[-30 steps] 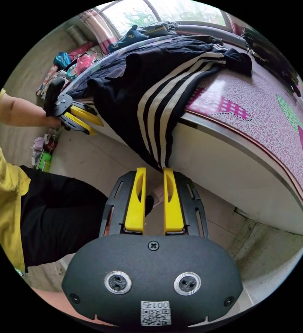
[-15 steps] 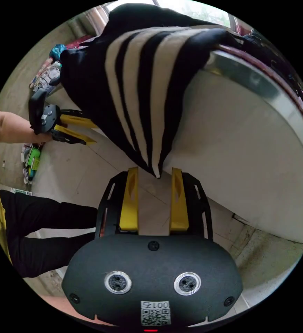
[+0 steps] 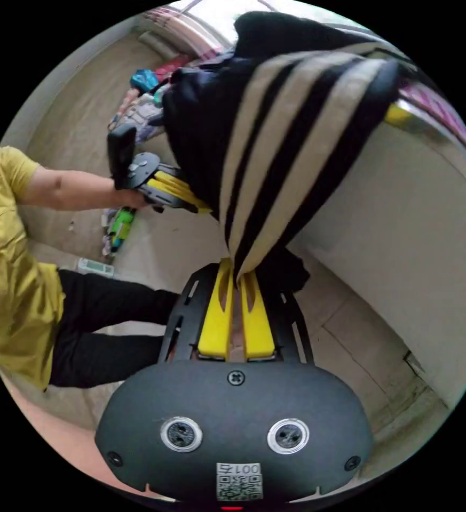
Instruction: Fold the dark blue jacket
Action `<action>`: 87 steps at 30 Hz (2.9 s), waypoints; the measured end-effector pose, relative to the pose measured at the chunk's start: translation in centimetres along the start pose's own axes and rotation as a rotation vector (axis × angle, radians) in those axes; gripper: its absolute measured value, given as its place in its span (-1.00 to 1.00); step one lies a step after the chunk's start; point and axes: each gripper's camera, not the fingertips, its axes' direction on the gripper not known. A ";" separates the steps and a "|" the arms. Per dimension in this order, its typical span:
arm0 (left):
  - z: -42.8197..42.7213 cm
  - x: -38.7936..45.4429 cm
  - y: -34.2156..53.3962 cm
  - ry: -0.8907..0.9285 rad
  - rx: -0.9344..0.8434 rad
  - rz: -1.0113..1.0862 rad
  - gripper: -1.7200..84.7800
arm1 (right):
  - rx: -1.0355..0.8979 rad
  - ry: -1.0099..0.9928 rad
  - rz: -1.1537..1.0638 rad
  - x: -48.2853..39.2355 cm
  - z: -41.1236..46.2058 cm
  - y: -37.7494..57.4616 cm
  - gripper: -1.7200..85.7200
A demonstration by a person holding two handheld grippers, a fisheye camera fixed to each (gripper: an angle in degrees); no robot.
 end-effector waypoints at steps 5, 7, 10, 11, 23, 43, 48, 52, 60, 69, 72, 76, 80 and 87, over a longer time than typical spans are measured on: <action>-8.1 2.5 0.8 0.276 0.015 0.033 -0.99 | 0.053 -0.191 -0.082 -3.5 -7.6 2.3 -0.95; -13.2 2.8 0.3 0.365 0.059 -0.018 -0.99 | 0.126 -0.223 -0.088 -4.2 -11.0 2.7 -0.95; -18.8 1.3 -0.7 0.474 0.163 -0.159 -0.99 | 0.268 -0.265 -0.094 -4.4 -15.8 2.9 -0.95; -19.8 0.9 -0.9 0.493 0.189 -0.187 -0.99 | 0.316 -0.292 -0.091 -3.9 -17.1 2.8 -0.95; -28.1 -6.4 -9.2 0.586 -0.004 -0.241 -0.99 | -0.037 -0.385 -0.193 1.6 -19.1 -8.9 -0.95; -29.5 -43.1 -19.4 0.930 -0.019 -1.001 -0.99 | 0.442 -0.435 0.653 30.3 -15.0 -16.2 -0.86; -29.5 -43.9 -19.6 0.933 -0.020 -1.063 -0.99 | 0.340 -0.402 0.595 28.3 -15.0 -11.3 -0.87; -30.3 -43.3 -20.9 0.859 -0.016 -1.064 -0.99 | 0.050 -0.291 0.513 26.5 -10.7 -8.8 -0.83; -32.0 -41.2 -22.1 0.717 -0.004 -1.147 -0.99 | -0.062 -0.296 0.348 26.9 -2.3 -9.0 -0.80; -35.7 -39.3 -24.5 0.613 -0.010 -1.062 -0.99 | -0.064 -0.547 0.144 25.6 -1.7 -9.8 -0.94; -36.4 -39.2 -24.7 0.636 -0.017 -1.024 -0.99 | 0.010 -0.710 0.024 25.3 -4.6 -12.6 -0.95; -36.8 -39.7 -24.2 0.669 -0.015 -1.025 -0.99 | 0.284 -0.868 -0.059 29.9 -9.0 -20.3 -0.95; -36.7 -40.2 -23.8 0.727 -0.012 -1.027 -0.99 | 0.843 -0.837 0.403 42.2 -8.5 -23.4 -0.94; -36.3 -41.1 -23.2 0.801 -0.022 -1.028 -0.99 | 0.861 -0.617 0.769 48.8 -3.7 -22.2 -0.87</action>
